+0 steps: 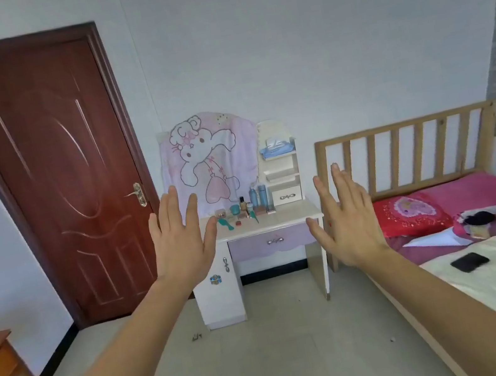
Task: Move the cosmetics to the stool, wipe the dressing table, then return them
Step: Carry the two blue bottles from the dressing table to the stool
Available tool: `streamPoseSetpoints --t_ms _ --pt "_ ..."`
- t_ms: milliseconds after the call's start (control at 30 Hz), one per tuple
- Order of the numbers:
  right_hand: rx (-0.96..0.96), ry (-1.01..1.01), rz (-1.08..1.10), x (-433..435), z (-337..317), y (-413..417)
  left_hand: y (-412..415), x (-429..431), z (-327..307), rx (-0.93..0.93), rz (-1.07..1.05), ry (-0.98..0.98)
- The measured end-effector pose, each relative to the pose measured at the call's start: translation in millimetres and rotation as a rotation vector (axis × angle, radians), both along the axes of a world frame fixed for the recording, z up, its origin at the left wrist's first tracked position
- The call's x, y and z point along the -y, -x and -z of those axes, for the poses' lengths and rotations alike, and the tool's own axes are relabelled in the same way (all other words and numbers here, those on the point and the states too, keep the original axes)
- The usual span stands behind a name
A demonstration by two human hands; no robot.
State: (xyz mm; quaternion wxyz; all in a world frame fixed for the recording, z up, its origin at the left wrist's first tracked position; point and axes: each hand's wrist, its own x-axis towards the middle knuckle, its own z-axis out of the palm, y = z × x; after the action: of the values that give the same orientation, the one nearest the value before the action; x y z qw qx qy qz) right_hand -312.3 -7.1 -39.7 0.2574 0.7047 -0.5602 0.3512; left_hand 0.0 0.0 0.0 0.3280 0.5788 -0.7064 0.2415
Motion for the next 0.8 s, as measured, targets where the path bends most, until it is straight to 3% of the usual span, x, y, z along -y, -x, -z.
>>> streamPoseSetpoints --t_ms 500,800 --pt "-0.034 -0.222 -0.149 363 62 -35 -26 333 46 0.048 -0.005 -0.162" --pt "0.029 -0.273 -0.113 574 53 -37 -18 574 35 0.013 0.099 -0.247"
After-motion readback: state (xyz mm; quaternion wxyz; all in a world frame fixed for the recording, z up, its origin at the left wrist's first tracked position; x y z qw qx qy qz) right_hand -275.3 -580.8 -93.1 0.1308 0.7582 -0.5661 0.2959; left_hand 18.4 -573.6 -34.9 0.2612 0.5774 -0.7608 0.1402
